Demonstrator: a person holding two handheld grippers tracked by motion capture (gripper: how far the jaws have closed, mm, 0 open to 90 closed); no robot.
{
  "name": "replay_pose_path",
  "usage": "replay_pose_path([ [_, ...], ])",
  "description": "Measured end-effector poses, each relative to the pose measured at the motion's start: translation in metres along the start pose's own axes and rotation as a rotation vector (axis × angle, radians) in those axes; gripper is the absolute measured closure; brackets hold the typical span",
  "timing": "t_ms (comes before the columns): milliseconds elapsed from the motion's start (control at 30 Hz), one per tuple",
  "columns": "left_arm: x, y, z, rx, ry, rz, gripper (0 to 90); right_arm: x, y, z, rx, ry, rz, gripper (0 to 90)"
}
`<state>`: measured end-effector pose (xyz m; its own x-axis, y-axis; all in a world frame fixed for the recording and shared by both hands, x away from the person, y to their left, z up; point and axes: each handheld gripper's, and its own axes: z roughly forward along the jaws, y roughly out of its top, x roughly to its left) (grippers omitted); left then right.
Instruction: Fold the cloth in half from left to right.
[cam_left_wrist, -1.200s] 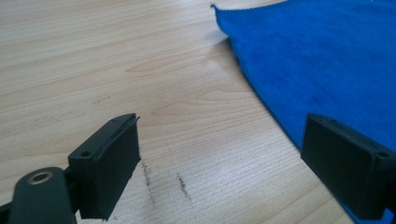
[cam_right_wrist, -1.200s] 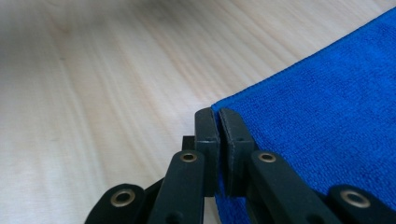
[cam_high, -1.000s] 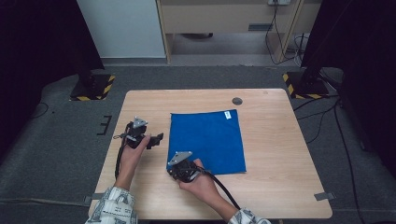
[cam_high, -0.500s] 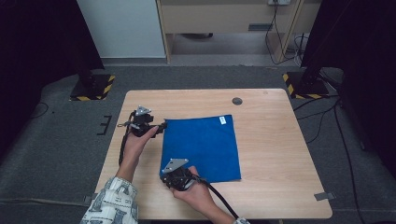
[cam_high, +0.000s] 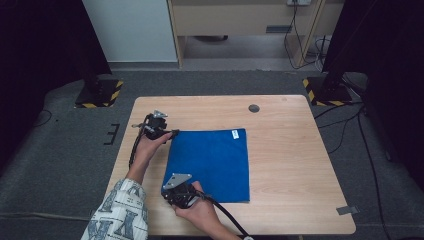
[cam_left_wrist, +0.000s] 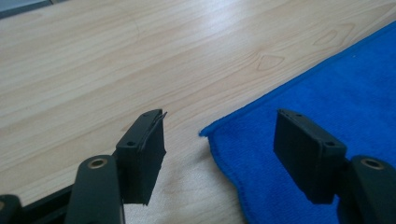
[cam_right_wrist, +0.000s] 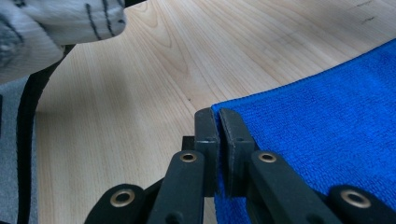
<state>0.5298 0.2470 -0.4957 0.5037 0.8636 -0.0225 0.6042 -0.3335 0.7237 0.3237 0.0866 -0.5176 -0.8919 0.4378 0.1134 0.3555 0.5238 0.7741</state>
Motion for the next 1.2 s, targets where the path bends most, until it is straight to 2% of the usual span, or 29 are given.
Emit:
replay_pose_path([
  [167, 0.003, -0.006, 0.009, 0.023, -0.019, -0.015, 36.6, 0.0, -0.003, -0.002, 0.008, 0.0, 0.001, 86.8],
  [367, 0.006, -0.01, 0.017, 0.04, -0.014, -0.031, 39.8, 0.001, -0.007, -0.003, 0.015, 0.003, -0.004, 86.7],
  [567, 0.01, -0.013, 0.02, 0.049, -0.043, -0.063, 50.9, 0.001, -0.008, -0.003, 0.02, 0.005, -0.005, 86.6],
  [733, 0.009, -0.013, 0.02, 0.053, -0.071, -0.068, 63.6, 0.001, -0.008, -0.003, 0.022, 0.002, 0.0, 86.6],
  [800, 0.008, -0.012, 0.02, 0.044, -0.082, -0.064, 69.7, 0.0, -0.009, -0.003, 0.028, 0.001, -0.01, 86.6],
  [900, 0.007, -0.011, 0.018, 0.017, -0.114, -0.089, 80.6, 0.0, -0.009, -0.003, 0.024, 0.0, -0.008, 86.6],
  [967, 0.006, -0.01, 0.016, 0.007, -0.122, -0.089, 86.1, 0.001, -0.009, -0.003, 0.025, 0.0, -0.009, 86.6],
  [1200, -0.002, 0.0, 0.005, -0.05, -0.112, -0.084, 89.0, 0.001, -0.011, -0.01, 0.011, -0.012, 0.0, 86.6],
])
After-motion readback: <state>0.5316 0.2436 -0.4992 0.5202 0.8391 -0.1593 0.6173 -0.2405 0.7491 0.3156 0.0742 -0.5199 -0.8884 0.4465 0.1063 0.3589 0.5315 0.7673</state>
